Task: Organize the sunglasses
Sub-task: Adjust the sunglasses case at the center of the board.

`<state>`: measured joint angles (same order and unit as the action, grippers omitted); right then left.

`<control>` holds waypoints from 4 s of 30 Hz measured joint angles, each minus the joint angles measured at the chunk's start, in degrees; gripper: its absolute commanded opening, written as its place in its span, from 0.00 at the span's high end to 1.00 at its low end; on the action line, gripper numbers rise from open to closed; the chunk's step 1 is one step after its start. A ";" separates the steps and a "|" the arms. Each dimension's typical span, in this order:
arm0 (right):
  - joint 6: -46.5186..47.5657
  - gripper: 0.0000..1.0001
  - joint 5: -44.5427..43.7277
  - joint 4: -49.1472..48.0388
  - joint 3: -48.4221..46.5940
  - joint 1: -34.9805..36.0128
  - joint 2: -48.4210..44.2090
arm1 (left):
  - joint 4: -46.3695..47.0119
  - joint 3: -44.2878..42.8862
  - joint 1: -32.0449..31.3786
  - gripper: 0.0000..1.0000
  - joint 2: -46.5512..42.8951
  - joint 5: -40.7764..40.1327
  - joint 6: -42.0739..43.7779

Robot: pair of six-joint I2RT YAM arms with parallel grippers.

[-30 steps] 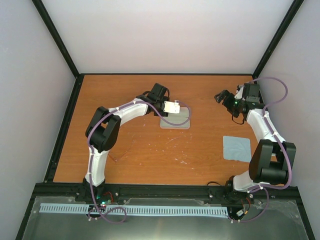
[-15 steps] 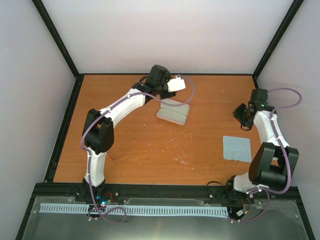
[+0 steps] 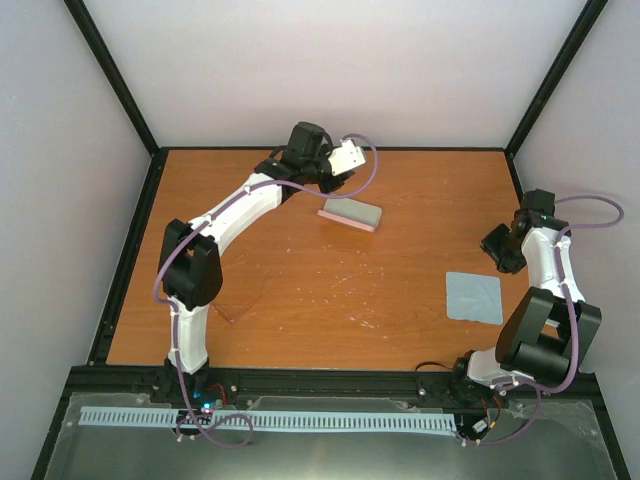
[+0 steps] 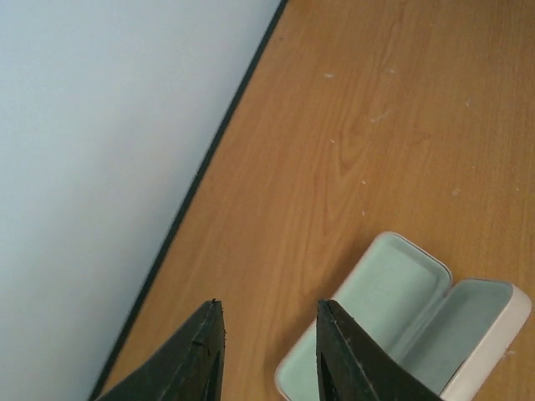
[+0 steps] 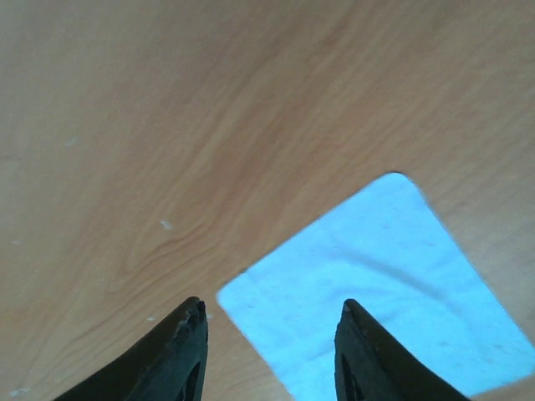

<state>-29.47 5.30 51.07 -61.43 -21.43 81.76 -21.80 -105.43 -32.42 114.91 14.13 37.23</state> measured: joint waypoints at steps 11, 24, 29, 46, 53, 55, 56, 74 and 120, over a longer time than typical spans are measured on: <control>2.03 0.65 10.16 -8.28 -1.42 11.54 -0.81 | 4.61 7.19 2.47 0.88 2.91 1.03 -0.44; 5.20 0.73 14.56 -14.23 -18.84 34.69 15.82 | 4.24 14.69 4.98 0.98 5.03 4.66 -1.79; 7.80 0.73 14.78 -12.44 -28.79 41.46 25.29 | 4.24 19.71 5.40 0.99 5.09 5.86 -1.81; 10.08 0.73 10.56 -6.23 -33.31 45.46 32.00 | 7.82 26.62 5.60 0.81 5.09 7.17 -2.64; 6.10 0.96 4.24 -11.96 -17.35 44.92 14.73 | 8.57 26.43 5.62 0.82 5.09 8.76 -4.68; 3.65 0.97 1.88 -13.90 -11.76 44.00 5.66 | 8.61 26.43 5.64 0.82 5.09 8.92 -4.81; 3.10 0.97 1.31 -14.51 -10.01 42.88 2.80 | 8.61 26.43 5.64 0.82 5.09 9.01 -4.81; 1.16 0.97 10.47 -11.17 -13.14 38.23 27.96 | 7.91 23.91 5.68 0.83 5.11 9.40 -5.90; 4.68 0.64 8.20 -9.29 -26.73 36.85 36.79 | 7.80 24.37 5.68 0.53 4.13 11.89 -11.23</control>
<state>-24.80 13.50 41.78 -88.16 15.42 118.54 -14.00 -81.06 -26.74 119.04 26.02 26.00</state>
